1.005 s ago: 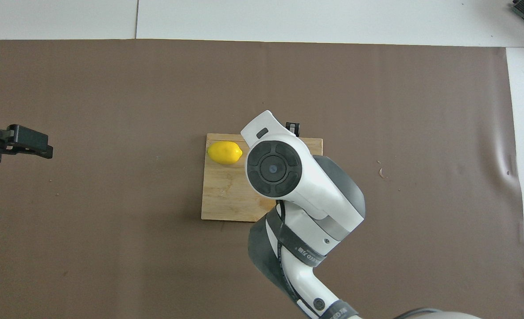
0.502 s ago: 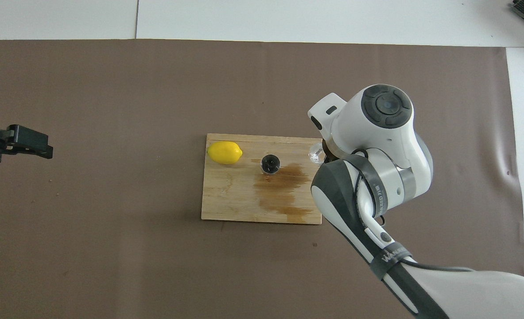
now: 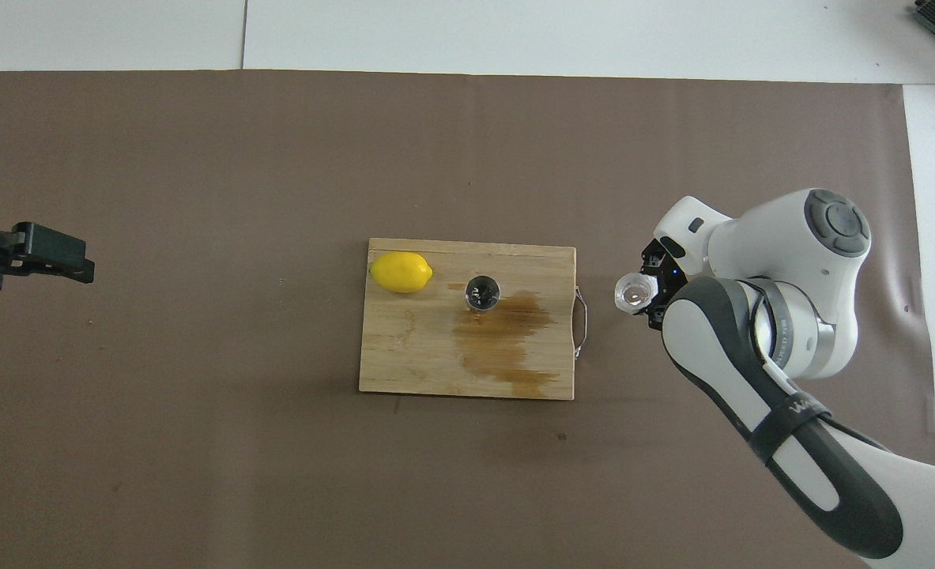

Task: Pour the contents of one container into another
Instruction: 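Move the white cup back beside the board with the right gripper, then open the right gripper and lift it away from the white cup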

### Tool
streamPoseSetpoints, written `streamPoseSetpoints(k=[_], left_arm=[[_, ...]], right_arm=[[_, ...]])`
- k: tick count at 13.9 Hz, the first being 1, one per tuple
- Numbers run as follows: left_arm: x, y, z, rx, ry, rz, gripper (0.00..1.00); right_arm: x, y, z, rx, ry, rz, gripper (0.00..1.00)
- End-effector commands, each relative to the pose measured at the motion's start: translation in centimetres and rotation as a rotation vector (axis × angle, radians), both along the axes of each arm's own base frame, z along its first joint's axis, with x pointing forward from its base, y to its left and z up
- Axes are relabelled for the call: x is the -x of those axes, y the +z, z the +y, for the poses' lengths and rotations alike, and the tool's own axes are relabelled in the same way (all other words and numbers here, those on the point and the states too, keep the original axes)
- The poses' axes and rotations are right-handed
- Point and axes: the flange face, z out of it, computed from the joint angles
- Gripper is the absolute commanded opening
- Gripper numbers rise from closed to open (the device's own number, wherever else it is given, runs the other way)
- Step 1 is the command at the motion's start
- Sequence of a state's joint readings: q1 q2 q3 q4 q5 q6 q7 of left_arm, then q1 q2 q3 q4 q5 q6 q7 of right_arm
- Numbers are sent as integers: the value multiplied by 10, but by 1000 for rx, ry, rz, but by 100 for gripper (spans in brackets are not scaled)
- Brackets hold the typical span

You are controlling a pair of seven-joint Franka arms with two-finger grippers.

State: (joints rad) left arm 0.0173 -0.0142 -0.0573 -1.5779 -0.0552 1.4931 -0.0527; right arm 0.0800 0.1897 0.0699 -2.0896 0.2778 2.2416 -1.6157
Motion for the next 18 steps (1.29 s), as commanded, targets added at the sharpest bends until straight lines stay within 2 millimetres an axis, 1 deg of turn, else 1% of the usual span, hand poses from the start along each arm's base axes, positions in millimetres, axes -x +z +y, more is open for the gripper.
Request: streamPoseSetpoints(k=[1,4,5,6,7,9,10,11,13,15,17,18], left_arm=[[9,0,1,-11,-2,7,100],[9,0,1,-11,-2,6,100],[9,0,2,-11,-1,7,100],[9,0,1,-11,-2,7,100],[10,1,1,-11,-2,6,100],[9,0,1,-11,-2,7,100],[9,0,2,-11,-1,7,100],[9,0,2,-11,-1,6,100],[9,0,1,-11,-2,7,100],[9,0,2,-11,-1,7,100],[10,1,2,-11,-1,6,100],[10,1,1,-11,-2,4,100]], right_arm=[[21,-12,-36,-55,31,-36,0],[30,-28,-73,-56,68,-47,0],[32,-30,-74,-54,83,-54,2],[32,-29,-78,-55,83,-55,49],[32,-28,-84,-56,82,-52,99],[32,-23,-91,-68,72,-34,100],[30,-9,-97,-73,56,-37,100],[25,6,-98,-83,54,-34,100],[16,34,-108,-103,6,-5,100],[9,68,-111,-95,-60,-42,100],[-3,103,-115,-82,-178,-83,100],[-10,127,-121,-86,-274,-100,100]])
